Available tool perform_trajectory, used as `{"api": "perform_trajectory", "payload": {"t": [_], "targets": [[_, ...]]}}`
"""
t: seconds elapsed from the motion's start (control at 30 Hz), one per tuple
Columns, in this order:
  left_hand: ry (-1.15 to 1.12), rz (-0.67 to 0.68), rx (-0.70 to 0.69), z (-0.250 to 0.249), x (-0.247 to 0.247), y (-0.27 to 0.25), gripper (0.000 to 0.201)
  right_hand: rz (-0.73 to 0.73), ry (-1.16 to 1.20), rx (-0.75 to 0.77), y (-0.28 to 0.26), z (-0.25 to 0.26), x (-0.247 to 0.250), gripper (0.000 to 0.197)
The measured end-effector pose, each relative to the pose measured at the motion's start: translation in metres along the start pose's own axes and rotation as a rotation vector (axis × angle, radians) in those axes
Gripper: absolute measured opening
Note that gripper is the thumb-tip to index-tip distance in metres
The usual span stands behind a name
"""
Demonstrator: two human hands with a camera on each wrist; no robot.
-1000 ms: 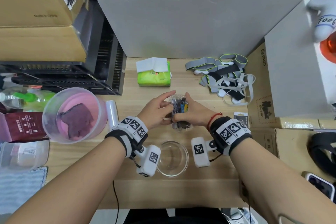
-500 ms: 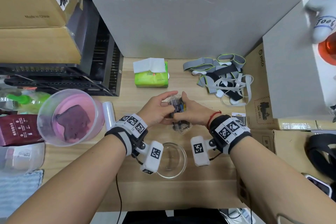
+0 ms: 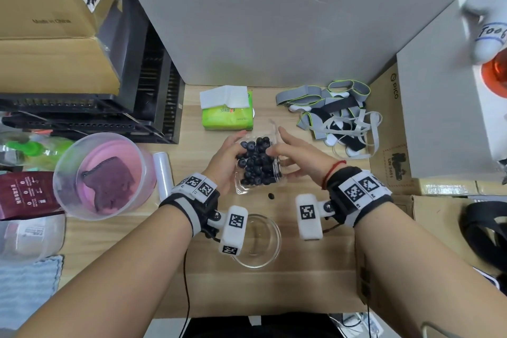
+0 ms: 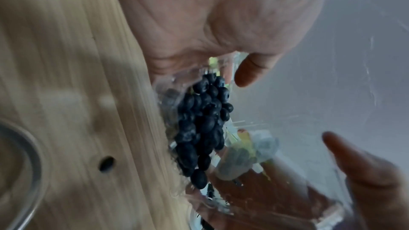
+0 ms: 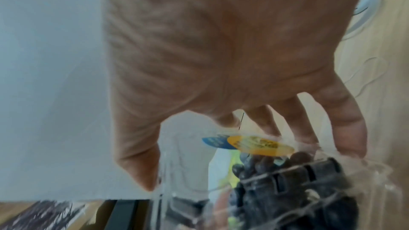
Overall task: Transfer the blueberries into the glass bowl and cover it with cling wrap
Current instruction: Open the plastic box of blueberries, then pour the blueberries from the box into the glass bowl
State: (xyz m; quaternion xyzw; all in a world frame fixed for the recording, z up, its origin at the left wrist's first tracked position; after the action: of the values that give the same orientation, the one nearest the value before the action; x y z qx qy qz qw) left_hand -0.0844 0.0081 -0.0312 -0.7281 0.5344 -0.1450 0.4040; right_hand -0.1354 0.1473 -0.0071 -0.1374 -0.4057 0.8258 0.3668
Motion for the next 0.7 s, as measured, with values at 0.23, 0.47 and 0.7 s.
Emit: {"api": "perform_trajectory", "payload": {"t": [0.23, 0.47, 0.7], "targets": [[0.051, -0.12, -0.062, 0.017, 0.016, 0.012, 0.034, -0.002, 0.396, -0.006, 0.007, -0.019, 0.02, 0.036], [0.003, -0.107, -0.064, 0.025, 0.041, 0.014, 0.022, -0.321, 0.609, -0.055, 0.005, -0.081, 0.078, 0.068], [-0.07, -0.109, -0.035, 0.032, 0.051, 0.018, 0.018, -0.399, -0.329, -0.378, -0.009, -0.193, 0.076, 0.037]]}}
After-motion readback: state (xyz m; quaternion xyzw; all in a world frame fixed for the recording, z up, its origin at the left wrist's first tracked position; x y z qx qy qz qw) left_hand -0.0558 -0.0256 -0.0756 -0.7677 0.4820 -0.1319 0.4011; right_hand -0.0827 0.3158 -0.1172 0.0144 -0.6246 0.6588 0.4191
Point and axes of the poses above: each hand's wrist, its own y-axis towards the middle knuckle, its own x-axis out of the back of the hand, z = x × y, the point moved 10 cm from there along y, towards the middle knuckle, and after that the axes turned 1 degree about x, right-handed, at the moved point
